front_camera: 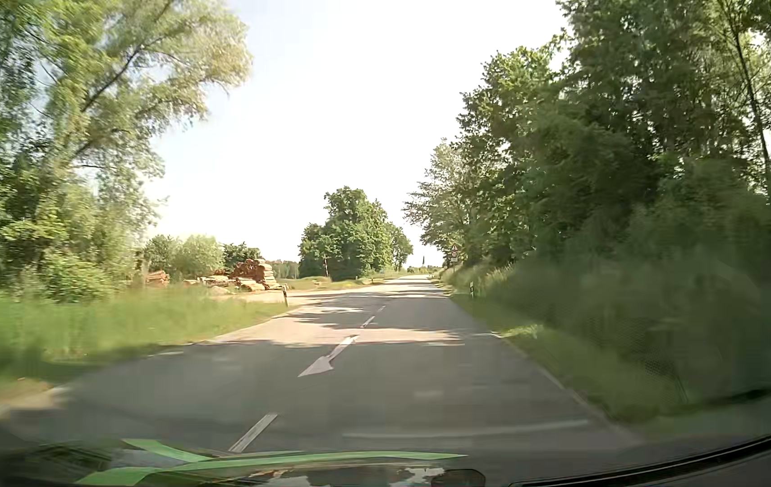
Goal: Follow the waypoints while adhering to traffic rules and regulations
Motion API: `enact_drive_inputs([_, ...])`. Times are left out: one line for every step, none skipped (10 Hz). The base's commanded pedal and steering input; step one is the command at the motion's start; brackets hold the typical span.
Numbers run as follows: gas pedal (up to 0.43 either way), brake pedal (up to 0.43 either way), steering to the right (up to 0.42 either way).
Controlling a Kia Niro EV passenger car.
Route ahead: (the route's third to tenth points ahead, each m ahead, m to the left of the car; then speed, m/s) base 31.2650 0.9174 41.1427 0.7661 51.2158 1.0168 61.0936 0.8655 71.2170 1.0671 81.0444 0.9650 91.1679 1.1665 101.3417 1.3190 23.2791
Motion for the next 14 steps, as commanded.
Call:
enact_drive_inputs([0.0,0.0,0.0])
enact_drive_inputs([0.008,0.0,0.001])
enact_drive_inputs([0.079,0.0,0.0])
enact_drive_inputs([0.079,0.0,0.001])
enact_drive_inputs([0.079,0.0,0.001])
enact_drive_inputs([0.087,0.0,0.0])
enact_drive_inputs([0.11,0.0,0.001])
enact_drive_inputs([0.11,0.0,0.0])
enact_drive_inputs([0.118,0.0,0.001])
enact_drive_inputs([0.13,0.0,0.0])
enact_drive_inputs([0.15,0.0,-0.002])
enact_drive_inputs([0.177,0.0,-0.002])
enact_drive_inputs([0.177,0.0,-0.002])
enact_drive_inputs([0.177,0.0,-0.002])
